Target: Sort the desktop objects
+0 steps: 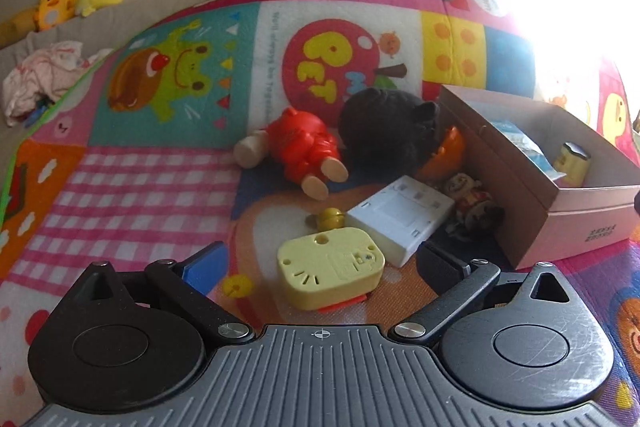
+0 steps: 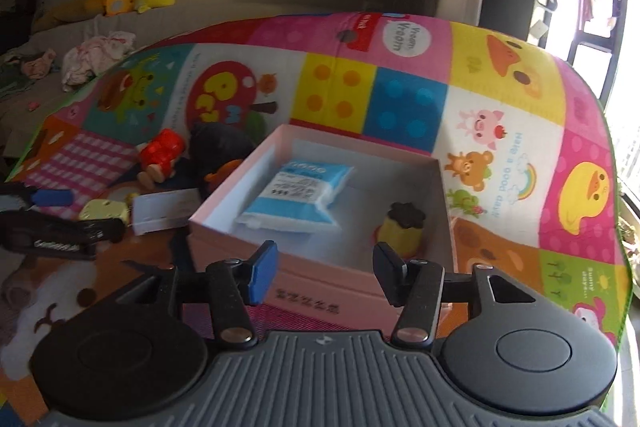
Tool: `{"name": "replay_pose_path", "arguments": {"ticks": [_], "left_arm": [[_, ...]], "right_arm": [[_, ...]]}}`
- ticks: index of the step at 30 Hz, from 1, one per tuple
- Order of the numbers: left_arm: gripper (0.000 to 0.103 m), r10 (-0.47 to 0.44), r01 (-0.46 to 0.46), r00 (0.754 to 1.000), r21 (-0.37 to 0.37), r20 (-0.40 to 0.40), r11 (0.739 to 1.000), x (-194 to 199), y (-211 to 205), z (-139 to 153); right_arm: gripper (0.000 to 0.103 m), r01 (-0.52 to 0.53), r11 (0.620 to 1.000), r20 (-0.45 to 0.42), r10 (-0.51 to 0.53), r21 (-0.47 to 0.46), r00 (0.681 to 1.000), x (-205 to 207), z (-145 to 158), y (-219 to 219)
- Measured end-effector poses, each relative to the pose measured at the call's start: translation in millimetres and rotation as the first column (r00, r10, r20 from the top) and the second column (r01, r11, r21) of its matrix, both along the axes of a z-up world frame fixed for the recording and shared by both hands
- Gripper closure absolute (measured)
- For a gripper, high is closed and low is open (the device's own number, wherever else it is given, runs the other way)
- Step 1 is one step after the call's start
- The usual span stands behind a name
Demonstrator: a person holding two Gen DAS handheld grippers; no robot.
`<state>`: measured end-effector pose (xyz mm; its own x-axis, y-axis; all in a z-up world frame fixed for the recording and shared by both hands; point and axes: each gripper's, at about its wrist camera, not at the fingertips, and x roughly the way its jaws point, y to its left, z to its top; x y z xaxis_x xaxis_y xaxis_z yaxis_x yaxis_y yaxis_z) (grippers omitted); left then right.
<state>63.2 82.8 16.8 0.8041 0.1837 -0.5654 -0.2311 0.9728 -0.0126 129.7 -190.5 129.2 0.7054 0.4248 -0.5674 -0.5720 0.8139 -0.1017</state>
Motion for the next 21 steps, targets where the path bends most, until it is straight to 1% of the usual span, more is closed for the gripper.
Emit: {"name": "replay_pose_path", "arguments": {"ticks": [2, 3, 4, 5, 6, 8, 11, 13, 14, 15, 16, 17, 20, 21], "left_arm": [[0.023, -0.019, 0.019, 1.000, 0.042, -0.008, 0.999, 3, -3, -1], [0.026, -0.027, 0.028, 1.000, 0.062, -0.013, 0.998, 4, -4, -2], [0.035, -0.034, 0.035, 0.999, 0.081, -0.015, 0.996, 3, -4, -2], [0.039, -0.039, 0.040, 0.999, 0.098, -0.013, 0.994, 1, -3, -1], [0.040, -0.034, 0.035, 0.999, 0.112, -0.010, 0.993, -2, -1, -1], [0.040, -0.004, 0.004, 1.000, 0.111, -0.005, 0.994, -7, 9, 0], [0.040, 0.063, -0.063, 0.998, 0.074, 0.001, 0.995, -17, 28, 0], [0.039, 0.105, -0.105, 0.994, 0.028, 0.015, 0.994, -26, 40, 1], [0.031, 0.120, -0.120, 0.992, -0.010, 0.026, 0.993, -31, 47, 2], [0.025, 0.134, -0.131, 0.990, -0.054, 0.041, 0.990, -36, 53, 2], [0.014, 0.150, -0.144, 0.987, -0.095, 0.059, 0.985, -41, 59, 2], [0.010, 0.173, -0.162, 0.982, -0.128, 0.078, 0.978, -47, 64, 2], [0.008, 0.217, -0.192, 0.969, -0.193, 0.118, 0.962, -56, 74, 2], [0.008, 0.223, -0.195, 0.967, -0.204, 0.122, 0.959, -57, 75, 2]], "right_arm": [[0.050, -0.061, 0.998, -0.011, 0.061, -0.007, 0.998, -14, -5, 13], [0.050, -0.095, 0.995, -0.011, 0.095, -0.019, 0.995, -21, -8, 23], [0.050, -0.120, 0.992, -0.004, 0.120, -0.035, 0.993, -25, -11, 32], [0.050, -0.135, 0.989, 0.004, 0.136, -0.054, 0.991, -28, -15, 42], [0.050, -0.149, 0.986, 0.013, 0.150, -0.076, 0.989, -30, -19, 53], [0.050, -0.185, 0.977, 0.027, 0.189, -0.109, 0.982, -36, -26, 73], [0.050, -0.237, 0.962, 0.037, 0.245, -0.136, 0.969, -40, -34, 102], [0.047, -0.258, 0.954, 0.042, 0.267, -0.150, 0.963, -38, -39, 124], [0.041, -0.259, 0.954, 0.044, 0.268, -0.153, 0.962, -34, -41, 135], [0.038, -0.259, 0.953, 0.045, 0.269, -0.155, 0.962, -31, -44, 144], [0.037, -0.256, 0.953, 0.047, 0.266, -0.160, 0.963, -26, -47, 154], [0.037, -0.249, 0.954, 0.048, 0.260, -0.166, 0.964, -20, -49, 163], [0.037, -0.206, 0.966, 0.048, 0.216, -0.157, 0.975, 1, -53, 186], [0.041, -0.197, 0.970, 0.038, 0.205, -0.145, 0.978, 8, -53, 192]]}}
